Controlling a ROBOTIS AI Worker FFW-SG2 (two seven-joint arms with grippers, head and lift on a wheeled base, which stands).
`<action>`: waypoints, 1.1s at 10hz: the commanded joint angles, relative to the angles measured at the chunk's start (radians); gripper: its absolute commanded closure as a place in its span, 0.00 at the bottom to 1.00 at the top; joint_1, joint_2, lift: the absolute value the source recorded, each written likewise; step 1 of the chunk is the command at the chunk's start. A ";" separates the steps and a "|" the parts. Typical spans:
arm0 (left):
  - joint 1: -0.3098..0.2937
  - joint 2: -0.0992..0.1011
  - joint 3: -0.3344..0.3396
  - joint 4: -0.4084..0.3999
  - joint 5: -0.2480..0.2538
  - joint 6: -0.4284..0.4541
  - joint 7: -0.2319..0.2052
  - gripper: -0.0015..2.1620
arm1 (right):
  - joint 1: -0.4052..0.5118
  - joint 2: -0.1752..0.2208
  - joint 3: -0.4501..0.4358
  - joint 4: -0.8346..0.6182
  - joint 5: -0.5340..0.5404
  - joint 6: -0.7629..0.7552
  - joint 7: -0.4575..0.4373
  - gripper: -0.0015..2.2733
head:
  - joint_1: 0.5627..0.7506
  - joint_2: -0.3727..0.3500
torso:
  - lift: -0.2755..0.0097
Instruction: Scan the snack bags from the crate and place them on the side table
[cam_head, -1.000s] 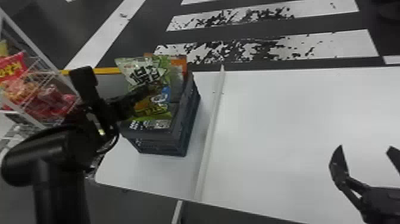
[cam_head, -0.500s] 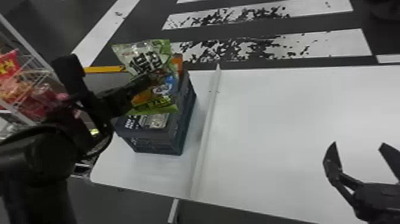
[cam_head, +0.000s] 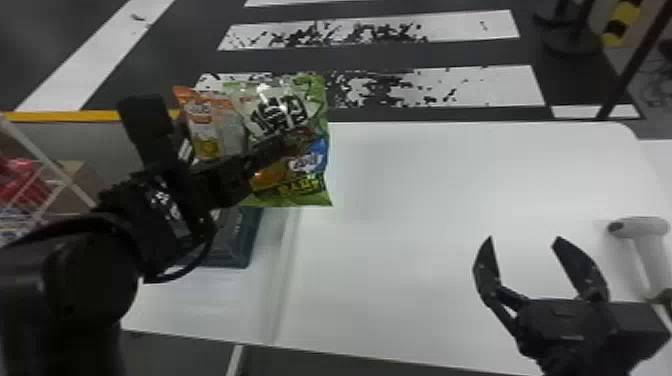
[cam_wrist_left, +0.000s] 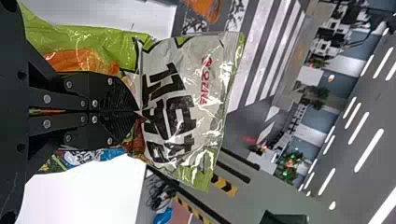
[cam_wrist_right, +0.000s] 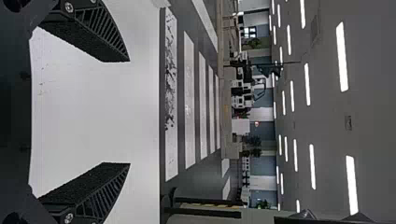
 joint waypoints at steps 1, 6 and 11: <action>0.000 -0.027 -0.122 0.063 -0.060 -0.042 0.012 0.99 | 0.000 0.000 0.000 -0.001 0.000 -0.003 -0.002 0.04 | 0.70 0.65 | 0.68; 0.021 -0.031 -0.400 0.339 -0.055 -0.361 0.123 0.99 | 0.002 0.000 -0.003 -0.003 0.000 -0.006 -0.002 0.04 | 0.70 0.41 | 0.68; 0.048 -0.031 -0.544 0.507 0.025 -0.569 0.204 0.06 | -0.006 0.000 -0.007 -0.003 0.000 -0.003 -0.002 0.04 | 0.70 0.24 | 0.68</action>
